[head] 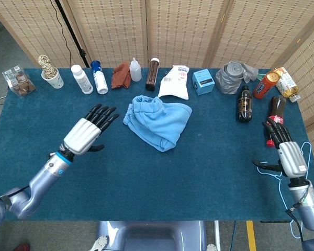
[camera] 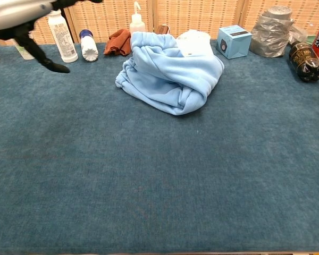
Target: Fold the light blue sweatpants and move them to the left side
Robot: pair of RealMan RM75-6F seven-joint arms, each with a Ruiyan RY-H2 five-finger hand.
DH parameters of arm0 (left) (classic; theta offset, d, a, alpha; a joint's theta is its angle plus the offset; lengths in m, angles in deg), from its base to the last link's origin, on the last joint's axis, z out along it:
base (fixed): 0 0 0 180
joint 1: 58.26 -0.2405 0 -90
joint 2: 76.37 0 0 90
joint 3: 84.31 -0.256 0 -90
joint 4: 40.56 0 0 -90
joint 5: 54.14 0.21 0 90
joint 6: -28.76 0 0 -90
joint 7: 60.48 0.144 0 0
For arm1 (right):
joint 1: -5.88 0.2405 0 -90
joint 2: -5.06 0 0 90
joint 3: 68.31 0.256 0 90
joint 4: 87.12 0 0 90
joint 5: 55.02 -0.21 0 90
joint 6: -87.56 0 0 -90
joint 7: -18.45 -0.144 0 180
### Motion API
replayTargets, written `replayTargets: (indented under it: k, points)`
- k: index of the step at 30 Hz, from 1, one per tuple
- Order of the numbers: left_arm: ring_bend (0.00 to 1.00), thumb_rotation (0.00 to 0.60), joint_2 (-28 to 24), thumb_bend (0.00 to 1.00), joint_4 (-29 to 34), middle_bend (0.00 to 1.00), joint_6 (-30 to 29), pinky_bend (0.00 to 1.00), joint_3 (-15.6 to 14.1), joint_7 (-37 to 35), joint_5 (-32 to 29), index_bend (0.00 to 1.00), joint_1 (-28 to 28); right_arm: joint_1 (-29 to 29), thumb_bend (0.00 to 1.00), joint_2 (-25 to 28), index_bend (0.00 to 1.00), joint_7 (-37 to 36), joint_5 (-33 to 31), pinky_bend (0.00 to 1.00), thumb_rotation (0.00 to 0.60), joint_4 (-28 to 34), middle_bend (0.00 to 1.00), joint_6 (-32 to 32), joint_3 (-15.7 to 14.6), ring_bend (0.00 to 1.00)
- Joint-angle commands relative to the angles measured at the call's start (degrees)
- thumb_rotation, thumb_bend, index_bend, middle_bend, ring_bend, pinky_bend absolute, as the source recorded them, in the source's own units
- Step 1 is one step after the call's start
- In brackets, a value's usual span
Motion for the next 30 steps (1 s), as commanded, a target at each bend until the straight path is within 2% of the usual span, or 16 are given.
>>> replayTargets:
  k: [1, 5, 8, 12, 17, 26, 30]
  points:
    - [0.00, 0.600, 2.86, 0.00, -1.71, 0.00, 6.96, 0.00, 2.45, 6.00, -4.27, 0.00, 5.28, -1.46, 0.00, 0.52, 0.00, -1.11, 0.15, 0.00, 0.600, -0.51, 0.00, 1.41, 0.57, 0.00]
    - [0.00, 0.600, 7.76, 0.00, -8.19, 0.00, 15.27, 0.00, 3.18, 14.66, -7.85, 0.00, 11.43, -2.25, 0.00, 1.16, 0.00, -0.74, -0.09, 0.00, 0.600, -0.69, 0.00, 2.32, 1.92, 0.00]
    - [0.00, 0.600, 11.12, 0.00, -11.54, 0.00, 17.74, 0.00, 3.60, 15.82, -10.20, 0.00, 13.66, -2.18, 0.00, 1.14, 0.00, -1.47, -0.24, 0.00, 0.600, -0.76, 0.00, 1.25, 2.37, 0.00]
    - [0.00, 0.600, 16.51, 0.00, -18.98, 0.00, 19.30, 0.00, 3.88, 13.79, -11.84, 0.00, 16.48, -2.14, 0.00, 0.64, 0.00, -0.88, -0.03, 0.00, 0.600, -1.04, 0.00, -0.30, 2.66, 0.00]
    - [0.00, 0.600, 20.88, 0.00, -27.77, 0.00, 17.68, 0.00, 2.84, 9.63, -9.69, 0.00, 18.91, -2.27, 0.00, 0.03, 0.00, 0.80, 0.25, 0.00, 0.600, -1.00, 0.00, -1.00, 3.36, 0.00]
    - [0.00, 0.600, 25.29, 0.00, -35.94, 0.00, 17.25, 0.00, 1.58, 3.93, -8.34, 0.00, 21.51, -2.33, 0.00, 0.02, 0.00, 0.88, 0.42, 0.00, 0.600, -1.19, 0.00, -2.27, 4.17, 0.00]
    - [0.00, 0.600, 26.96, 0.00, -39.34, 0.00, 17.78, 0.00, -0.02, 3.53, -7.63, 0.00, 21.97, -2.38, 0.00, 0.02, 0.00, 0.41, 0.65, 0.00, 0.600, -1.21, 0.00, -2.60, 4.43, 0.00]
